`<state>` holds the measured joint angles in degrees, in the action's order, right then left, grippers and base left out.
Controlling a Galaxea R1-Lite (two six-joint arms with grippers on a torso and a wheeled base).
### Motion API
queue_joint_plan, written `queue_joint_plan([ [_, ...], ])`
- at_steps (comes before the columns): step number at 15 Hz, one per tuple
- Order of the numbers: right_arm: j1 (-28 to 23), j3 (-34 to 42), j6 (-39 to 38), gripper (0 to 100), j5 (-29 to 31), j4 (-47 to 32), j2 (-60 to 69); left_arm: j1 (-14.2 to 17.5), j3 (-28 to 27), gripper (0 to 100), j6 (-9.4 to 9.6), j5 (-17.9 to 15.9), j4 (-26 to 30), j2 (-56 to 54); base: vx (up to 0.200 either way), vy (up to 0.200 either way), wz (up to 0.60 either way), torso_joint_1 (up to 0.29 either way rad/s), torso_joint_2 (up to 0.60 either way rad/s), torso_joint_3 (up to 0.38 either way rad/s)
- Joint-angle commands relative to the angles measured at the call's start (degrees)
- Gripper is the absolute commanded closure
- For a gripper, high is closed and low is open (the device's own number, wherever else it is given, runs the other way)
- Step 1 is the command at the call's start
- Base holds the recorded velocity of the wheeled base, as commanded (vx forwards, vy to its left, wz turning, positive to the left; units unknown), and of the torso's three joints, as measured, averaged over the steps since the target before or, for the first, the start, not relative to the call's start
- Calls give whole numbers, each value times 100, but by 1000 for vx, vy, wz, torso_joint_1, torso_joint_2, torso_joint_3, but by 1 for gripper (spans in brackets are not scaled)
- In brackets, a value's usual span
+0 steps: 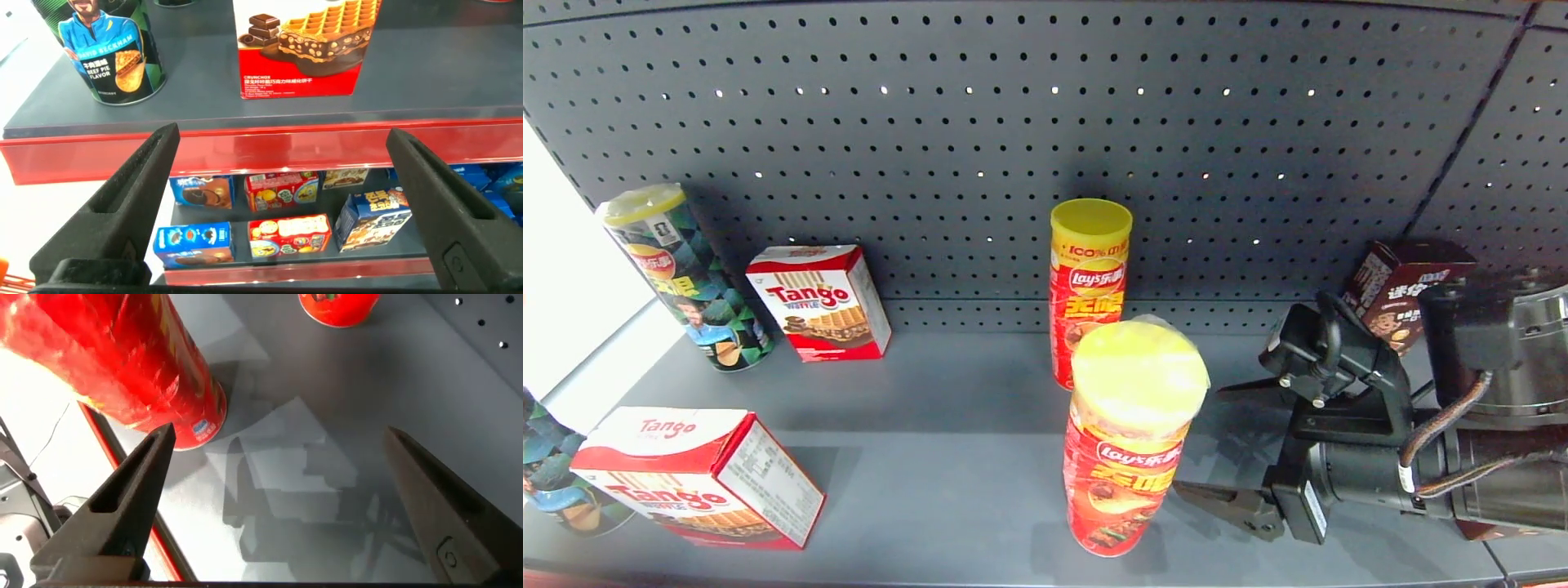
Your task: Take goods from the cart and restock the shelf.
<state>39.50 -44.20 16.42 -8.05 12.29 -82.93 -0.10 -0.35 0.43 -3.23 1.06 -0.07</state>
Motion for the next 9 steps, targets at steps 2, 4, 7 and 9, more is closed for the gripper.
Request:
queue_joint_plan([
  [2,40,-36,1,0,-13,2,-48,-8,0,0,1,-2,-1,7,0,0,0,0,0,0],
  [4,120,-88,1,0,-4,19,-127,1,0,0,1,-2,-1,7,0,0,0,0,0,0],
  [7,164,-132,1,0,-4,90,-206,-8,-9,0,1,-2,-1,7,0,0,0,0,0,0],
  [9,181,-124,1,0,-4,98,-223,-8,-9,0,1,-2,-1,7,0,0,0,0,0,0],
])
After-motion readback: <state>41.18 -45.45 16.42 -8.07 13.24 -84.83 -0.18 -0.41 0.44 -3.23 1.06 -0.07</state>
